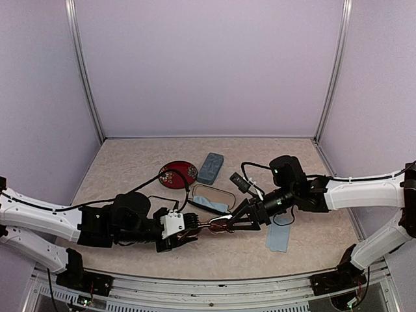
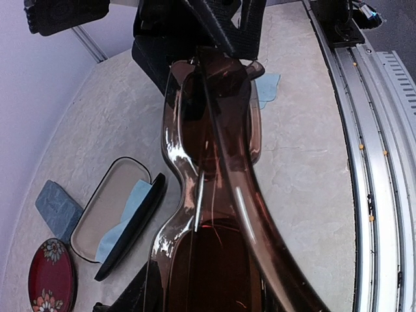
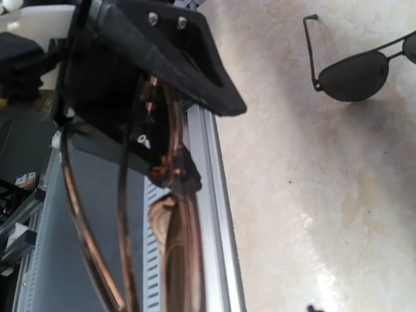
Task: Organize the sunglasses
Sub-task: Fold the right temple of the sunglasses with the sunglasses, then pass from the left arm to the right
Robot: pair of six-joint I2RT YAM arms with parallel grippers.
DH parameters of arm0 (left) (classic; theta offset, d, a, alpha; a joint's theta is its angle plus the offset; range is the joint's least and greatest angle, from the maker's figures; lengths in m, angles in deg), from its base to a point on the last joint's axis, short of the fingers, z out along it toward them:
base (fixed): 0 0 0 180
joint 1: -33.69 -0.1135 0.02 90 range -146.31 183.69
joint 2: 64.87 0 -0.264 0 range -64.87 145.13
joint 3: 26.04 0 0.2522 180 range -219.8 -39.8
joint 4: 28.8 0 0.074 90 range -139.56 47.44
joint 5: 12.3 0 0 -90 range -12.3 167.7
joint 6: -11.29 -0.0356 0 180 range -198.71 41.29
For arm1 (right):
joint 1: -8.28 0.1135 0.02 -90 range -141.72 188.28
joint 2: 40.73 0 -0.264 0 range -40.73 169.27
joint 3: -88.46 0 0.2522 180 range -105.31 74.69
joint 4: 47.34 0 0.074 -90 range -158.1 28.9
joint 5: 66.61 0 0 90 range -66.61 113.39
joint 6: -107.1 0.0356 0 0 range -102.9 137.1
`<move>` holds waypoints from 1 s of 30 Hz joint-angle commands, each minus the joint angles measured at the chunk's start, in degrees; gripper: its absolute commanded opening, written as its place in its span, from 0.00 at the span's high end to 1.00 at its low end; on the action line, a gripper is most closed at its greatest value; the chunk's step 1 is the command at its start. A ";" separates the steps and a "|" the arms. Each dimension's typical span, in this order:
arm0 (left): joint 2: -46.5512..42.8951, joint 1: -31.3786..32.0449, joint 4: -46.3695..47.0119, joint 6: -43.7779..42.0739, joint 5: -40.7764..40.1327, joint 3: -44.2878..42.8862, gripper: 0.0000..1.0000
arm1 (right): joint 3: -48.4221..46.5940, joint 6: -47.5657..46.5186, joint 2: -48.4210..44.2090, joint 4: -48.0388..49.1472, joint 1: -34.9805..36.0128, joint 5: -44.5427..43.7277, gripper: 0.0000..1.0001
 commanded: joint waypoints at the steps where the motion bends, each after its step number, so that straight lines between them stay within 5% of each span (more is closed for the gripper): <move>1: -1.23 -0.02 4.72 1.11 1.64 0.82 0.66 | 1.30 1.15 0.04 1.99 0.35 -1.92 0.38; 10: -1.44 -0.02 6.12 2.10 1.77 2.29 0.69 | 2.43 2.96 -2.93 2.00 0.21 -6.51 0.41; 24: -3.01 -3.49 3.27 16.40 11.61 -0.26 0.74 | -4.97 -18.71 -11.16 -16.59 9.78 -27.15 0.01; 30: -2.25 -5.10 -1.55 21.14 15.77 -2.76 0.74 | -3.29 -22.98 -11.05 -12.22 13.60 -30.30 0.00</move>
